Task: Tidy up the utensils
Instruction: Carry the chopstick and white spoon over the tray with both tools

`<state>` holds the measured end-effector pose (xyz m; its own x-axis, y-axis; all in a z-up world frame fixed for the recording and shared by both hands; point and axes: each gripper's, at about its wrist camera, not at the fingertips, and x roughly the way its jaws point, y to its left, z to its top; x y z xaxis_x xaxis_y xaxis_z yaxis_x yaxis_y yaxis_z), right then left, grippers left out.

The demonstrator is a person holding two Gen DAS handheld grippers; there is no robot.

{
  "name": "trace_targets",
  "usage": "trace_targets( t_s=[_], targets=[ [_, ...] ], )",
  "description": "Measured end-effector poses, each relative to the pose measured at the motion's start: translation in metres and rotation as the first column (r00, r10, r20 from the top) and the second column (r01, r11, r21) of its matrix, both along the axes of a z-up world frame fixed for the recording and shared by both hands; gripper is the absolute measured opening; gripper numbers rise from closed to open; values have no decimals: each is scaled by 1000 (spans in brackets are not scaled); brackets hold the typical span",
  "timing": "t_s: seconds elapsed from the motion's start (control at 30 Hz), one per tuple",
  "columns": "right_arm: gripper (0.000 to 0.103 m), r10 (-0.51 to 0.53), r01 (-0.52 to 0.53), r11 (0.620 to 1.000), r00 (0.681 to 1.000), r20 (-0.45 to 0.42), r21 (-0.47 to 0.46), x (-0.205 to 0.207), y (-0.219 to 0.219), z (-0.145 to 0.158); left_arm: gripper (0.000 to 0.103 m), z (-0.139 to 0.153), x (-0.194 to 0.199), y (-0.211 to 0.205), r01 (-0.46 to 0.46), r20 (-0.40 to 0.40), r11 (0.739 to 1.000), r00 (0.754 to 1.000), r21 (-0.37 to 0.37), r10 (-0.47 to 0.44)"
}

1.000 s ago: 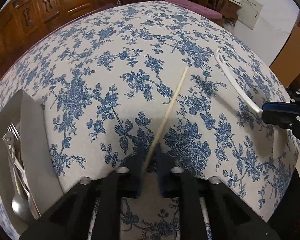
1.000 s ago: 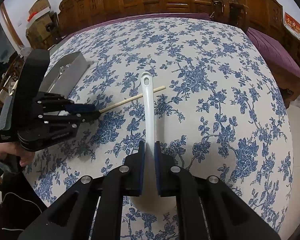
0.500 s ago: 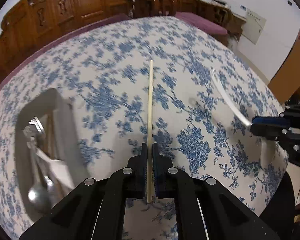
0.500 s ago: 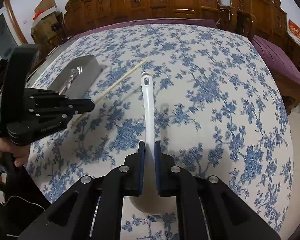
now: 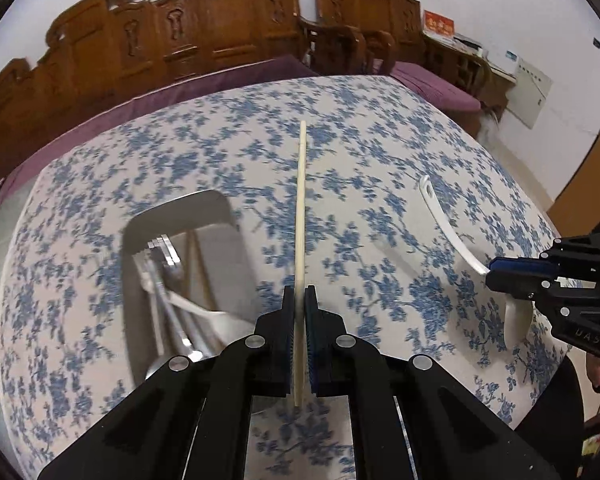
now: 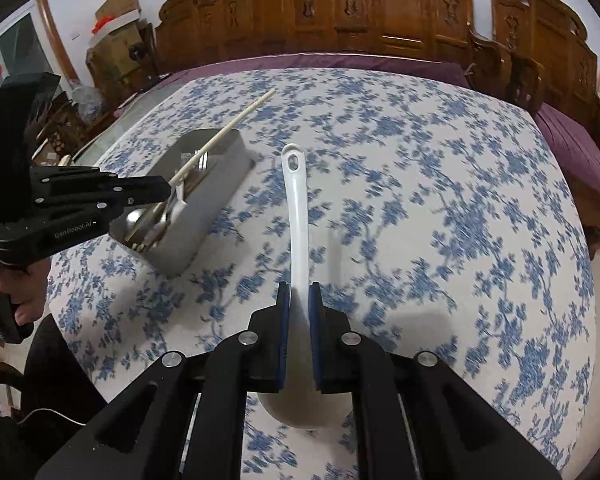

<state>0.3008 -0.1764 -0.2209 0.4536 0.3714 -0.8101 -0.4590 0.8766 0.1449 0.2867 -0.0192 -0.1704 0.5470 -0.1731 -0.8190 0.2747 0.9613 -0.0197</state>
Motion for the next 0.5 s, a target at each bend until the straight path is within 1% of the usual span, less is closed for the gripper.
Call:
trace_targets(
  t_s=[0.23, 0.37, 0.5],
  targets=[
    [11, 35, -35, 999, 999, 5, 1, 4, 28, 5, 4, -7, -1, 42, -62, -18, 998, 998, 8, 62],
    [11, 54, -54, 999, 999, 3, 6, 6, 45, 6, 4, -18, 2, 66, -110, -47, 994, 993, -16, 109],
    [11, 69, -69, 997, 998, 2, 18, 9, 61, 8, 4, -36, 6, 86, -154, -106, 987, 983, -53, 148]
  ],
)
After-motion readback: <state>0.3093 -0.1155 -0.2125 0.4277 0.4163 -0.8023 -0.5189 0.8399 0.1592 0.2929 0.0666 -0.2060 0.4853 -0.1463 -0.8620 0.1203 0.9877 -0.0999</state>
